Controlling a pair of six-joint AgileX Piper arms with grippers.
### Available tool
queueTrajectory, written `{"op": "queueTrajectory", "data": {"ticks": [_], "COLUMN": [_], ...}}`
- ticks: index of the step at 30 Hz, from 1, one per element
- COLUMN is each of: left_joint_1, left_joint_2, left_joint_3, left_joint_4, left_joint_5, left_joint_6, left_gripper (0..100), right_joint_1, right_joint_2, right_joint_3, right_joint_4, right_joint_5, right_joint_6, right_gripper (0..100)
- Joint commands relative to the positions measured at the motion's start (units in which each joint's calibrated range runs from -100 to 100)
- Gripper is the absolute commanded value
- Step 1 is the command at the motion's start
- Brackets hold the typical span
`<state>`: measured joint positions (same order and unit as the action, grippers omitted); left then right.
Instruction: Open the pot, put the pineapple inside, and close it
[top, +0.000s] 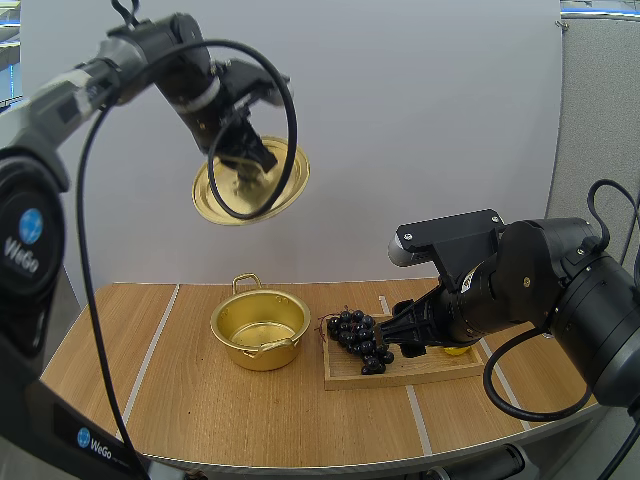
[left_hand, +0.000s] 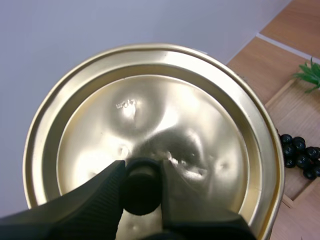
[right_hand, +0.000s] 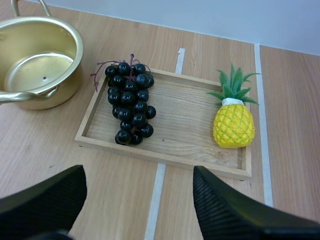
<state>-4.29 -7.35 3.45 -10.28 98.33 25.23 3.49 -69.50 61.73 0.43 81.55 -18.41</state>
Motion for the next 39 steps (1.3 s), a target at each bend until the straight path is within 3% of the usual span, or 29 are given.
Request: {"op": "queueTrajectory", "data": {"ticks": [1, 7, 16, 20, 22, 39], "left_joint_1": [-0.11, -0.11, -0.11, -0.11, -0.11, -0.11], "left_joint_2": [-15.12, -20.22, -19.96, -19.85, -19.85, -17.45], "left_joint_3": [-12.85, -22.54, -37.78, -41.60, -42.35, -42.34], "left_joint_4": [1.06, 8.36, 10.28, 11.50, 12.06, 15.80], "left_joint_5": [-1.78, -11.89, -17.70, -20.64, -22.63, -26.52], "left_joint_6": [-6.20, -10.52, -12.44, -12.44, -12.44, -12.06], "left_gripper": [0, 0, 0, 0, 0, 0], "right_joint_1": [-0.16, -0.16, -0.16, -0.97, -1.31, -4.63], "right_joint_2": [-0.07, -0.07, -0.07, 0.45, 0.86, 18.51], "right_joint_3": [-0.52, -0.52, -0.52, -0.52, -0.52, -11.47], "right_joint_4": [-0.13, 0.03, -3.37, -9.52, -11.78, -12.83], "right_joint_5": [-1.01, -1.01, -1.65, -1.65, -2.29, -5.43], "right_joint_6": [0.14, 0.14, 1.06, 5.73, 7.42, 8.18], "right_gripper": [100, 100, 100, 100, 100, 100]}}
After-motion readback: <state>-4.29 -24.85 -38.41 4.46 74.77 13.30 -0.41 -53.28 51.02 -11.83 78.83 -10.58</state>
